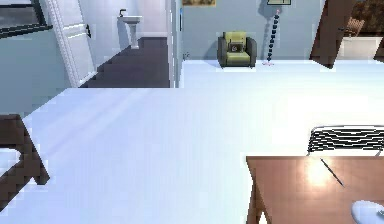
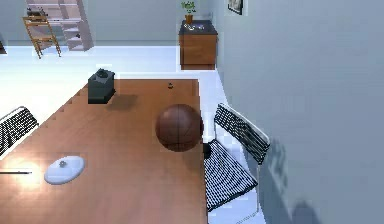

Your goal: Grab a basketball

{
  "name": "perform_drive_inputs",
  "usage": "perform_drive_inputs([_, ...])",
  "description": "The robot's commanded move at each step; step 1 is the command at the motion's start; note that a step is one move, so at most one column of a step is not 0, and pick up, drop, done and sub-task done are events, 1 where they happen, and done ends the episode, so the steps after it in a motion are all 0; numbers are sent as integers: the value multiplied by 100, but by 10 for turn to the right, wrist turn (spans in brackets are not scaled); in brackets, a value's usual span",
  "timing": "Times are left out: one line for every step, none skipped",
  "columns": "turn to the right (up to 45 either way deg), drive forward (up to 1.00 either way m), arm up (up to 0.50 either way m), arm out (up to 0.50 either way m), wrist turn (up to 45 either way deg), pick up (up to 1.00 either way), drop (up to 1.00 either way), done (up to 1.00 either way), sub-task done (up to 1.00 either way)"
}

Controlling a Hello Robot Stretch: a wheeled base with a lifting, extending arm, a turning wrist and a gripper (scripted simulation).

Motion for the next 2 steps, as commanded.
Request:
perform_drive_inputs([0,0,50,0,0,0,0,0,0])
perform_drive_inputs([0,0,38,0,0,0,0,0,0])
